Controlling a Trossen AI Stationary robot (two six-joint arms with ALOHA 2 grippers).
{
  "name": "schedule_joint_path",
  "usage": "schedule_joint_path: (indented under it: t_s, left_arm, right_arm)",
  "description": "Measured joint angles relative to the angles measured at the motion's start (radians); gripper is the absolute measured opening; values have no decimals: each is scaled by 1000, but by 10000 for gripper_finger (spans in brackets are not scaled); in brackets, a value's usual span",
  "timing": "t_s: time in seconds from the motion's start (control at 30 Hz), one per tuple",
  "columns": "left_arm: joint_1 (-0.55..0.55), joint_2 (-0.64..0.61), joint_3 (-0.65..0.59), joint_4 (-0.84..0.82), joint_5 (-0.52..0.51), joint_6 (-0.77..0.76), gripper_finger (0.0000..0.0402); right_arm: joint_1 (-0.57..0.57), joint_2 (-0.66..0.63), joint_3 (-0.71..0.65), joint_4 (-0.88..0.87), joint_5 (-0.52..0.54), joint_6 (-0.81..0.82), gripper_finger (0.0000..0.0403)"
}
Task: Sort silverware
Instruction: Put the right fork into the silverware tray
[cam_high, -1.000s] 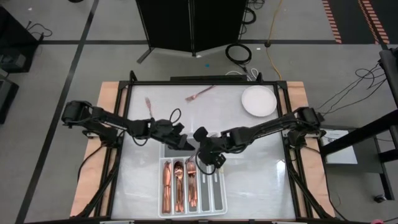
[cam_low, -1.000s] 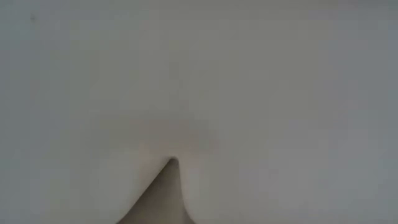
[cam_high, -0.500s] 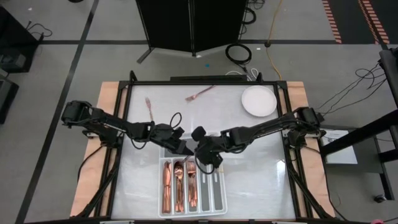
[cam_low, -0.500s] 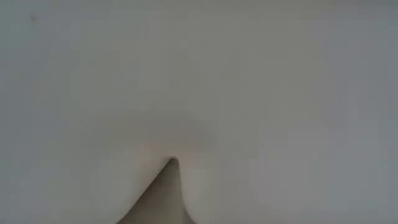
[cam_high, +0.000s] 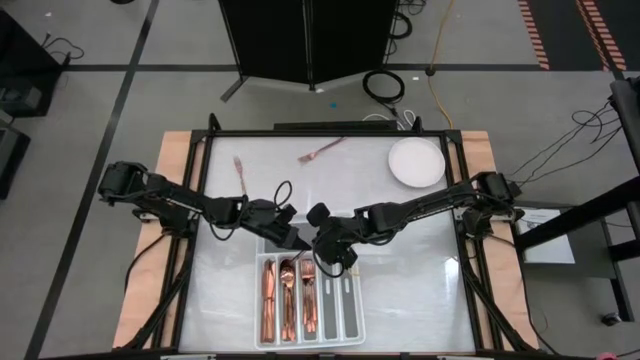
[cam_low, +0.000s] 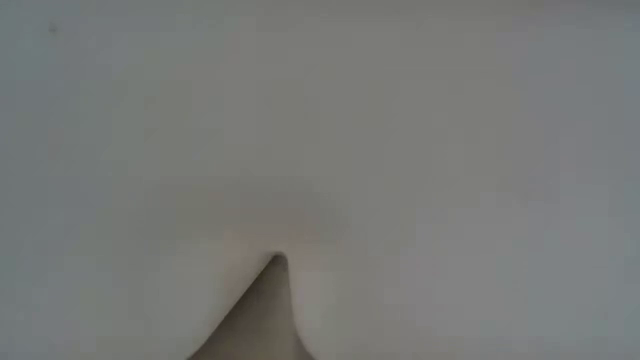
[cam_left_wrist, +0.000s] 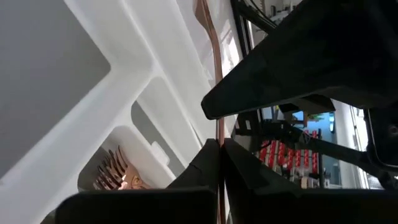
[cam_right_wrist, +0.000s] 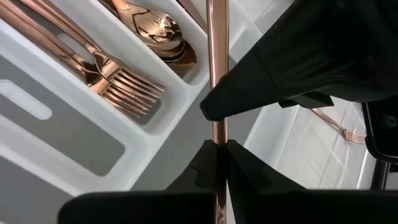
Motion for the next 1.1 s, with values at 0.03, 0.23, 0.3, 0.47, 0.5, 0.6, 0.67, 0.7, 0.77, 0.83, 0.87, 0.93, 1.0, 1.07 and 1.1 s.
schedule_joint_path:
  t_s: [0.03,0.23,0.3,0.47,0.5,0.6,0.67,0.7,0.77,0.83,0.87,0.93,1.0,1.07,1.1]
  left_arm:
    - [0,0,0,-1,0,0,8]
    - [1,-1,-1,-10,-35,8,4]
    - [2,2,-3,-31,-70,7,4]
    - [-4,-9,-3,-57,-150,-4,2]
    - [-10,-11,-3,-61,-167,-5,2]
    - [-41,-40,-4,-72,-214,-26,2]
    - [-76,-70,-3,-70,-264,-42,1]
    - [-96,-87,-3,-78,-301,-46,1]
    - [-144,-113,-2,-73,-404,-59,1]
    - [-206,-121,-2,-76,-540,-71,1]
    - [-247,-119,-2,-78,-606,-95,1]
    - [-337,-90,-2,-70,-735,-171,1]
    - [-425,-48,-2,-66,-864,-260,1]
    - [-512,2,-1,-40,-1002,-352,1]
    - [-552,30,5,-29,-1064,-389,1]
  right_arm:
    - [0,0,0,6,0,1,6]
    - [4,-3,-1,24,38,-12,48]
    - [12,-20,1,43,93,23,71]
    - [18,-111,3,-72,151,149,119]
    - [17,-131,2,-100,152,193,125]
    - [17,-203,-2,-158,150,342,133]
    - [18,-248,-29,-168,149,403,134]
    - [21,-267,-50,-169,147,425,133]
    - [29,-303,-102,-147,122,460,131]
    - [39,-345,-171,-68,96,487,129]
    - [46,-365,-209,-10,87,505,129]
    - [61,-400,-293,104,70,548,128]
    - [82,-418,-375,216,69,603,128]
    - [107,-429,-442,327,69,666,128]
    - [122,-432,-468,380,70,701,128]
